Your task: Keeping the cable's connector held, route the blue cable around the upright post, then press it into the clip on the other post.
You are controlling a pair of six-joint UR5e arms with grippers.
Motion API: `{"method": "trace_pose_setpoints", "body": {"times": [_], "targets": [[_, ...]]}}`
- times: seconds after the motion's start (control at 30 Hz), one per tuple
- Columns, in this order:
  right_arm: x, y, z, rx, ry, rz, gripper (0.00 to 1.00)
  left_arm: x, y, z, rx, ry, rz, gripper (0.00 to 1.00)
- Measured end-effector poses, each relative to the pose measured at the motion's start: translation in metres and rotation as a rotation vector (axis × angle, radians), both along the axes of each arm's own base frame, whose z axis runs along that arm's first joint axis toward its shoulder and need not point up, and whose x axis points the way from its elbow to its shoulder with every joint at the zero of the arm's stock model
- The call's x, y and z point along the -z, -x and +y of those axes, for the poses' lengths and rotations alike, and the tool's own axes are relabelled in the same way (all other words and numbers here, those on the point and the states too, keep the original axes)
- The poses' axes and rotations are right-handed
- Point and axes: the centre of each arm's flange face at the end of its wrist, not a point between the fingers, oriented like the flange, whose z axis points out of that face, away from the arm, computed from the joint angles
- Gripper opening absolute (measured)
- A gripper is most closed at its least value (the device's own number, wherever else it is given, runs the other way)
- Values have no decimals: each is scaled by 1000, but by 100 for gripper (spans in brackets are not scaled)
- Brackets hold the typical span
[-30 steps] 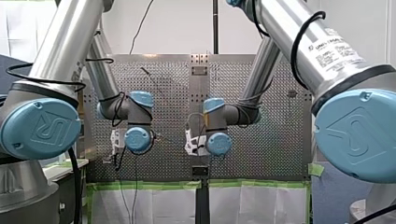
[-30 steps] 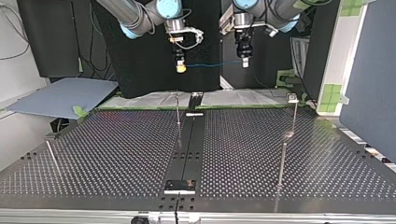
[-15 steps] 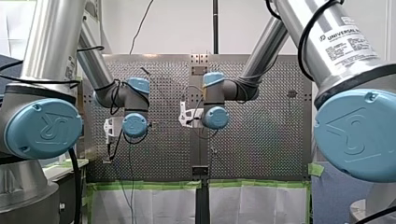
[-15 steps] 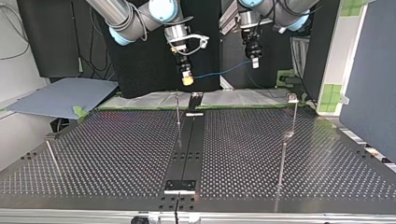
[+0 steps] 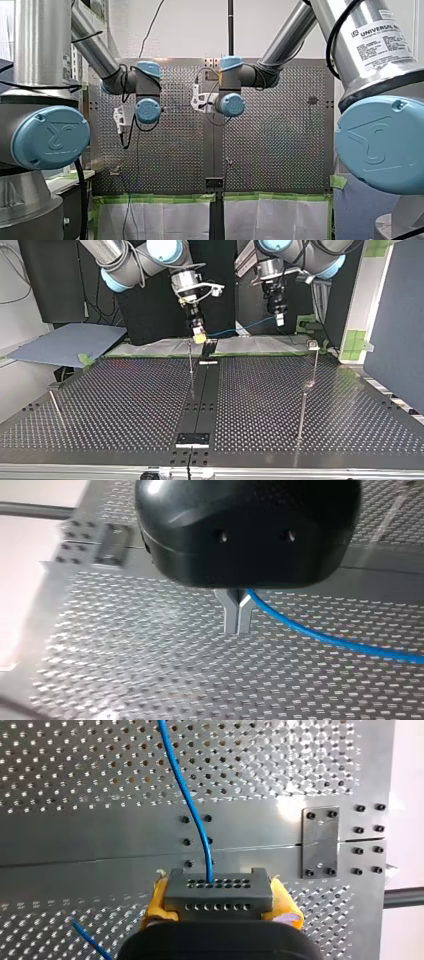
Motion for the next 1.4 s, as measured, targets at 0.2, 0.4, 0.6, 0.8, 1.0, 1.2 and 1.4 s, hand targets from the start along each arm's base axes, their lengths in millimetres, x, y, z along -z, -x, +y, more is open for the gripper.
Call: {"method": "trace_pose_setpoints", "body": {"times": [0.2, 0.4, 0.6, 0.8, 1.0, 1.2, 1.4], "targets": [[-16, -7, -8, -17, 8, -30, 0, -42, -13, 2, -17, 44, -59, 0], [-32, -14, -16, -36, 13, -65, 0, -88, -20, 5, -32, 75, -118, 0], [-51, -20, -28, -49, 22, -90, 0, -133, -23, 11, -48, 103, -173, 0], [-74, -29, -36, -82, 28, -130, 0, -165, -31, 18, -67, 105, -195, 0], [-99, -38, -43, -101, 43, -166, 0, -186, -47, 21, -79, 95, -205, 0], [-121, -44, -48, -108, 54, -177, 0, -211, -68, 30, -89, 96, -232, 0], [-150, -51, -54, -119, 86, -210, 0, -241, -87, 48, -92, 93, -279, 0]]}}
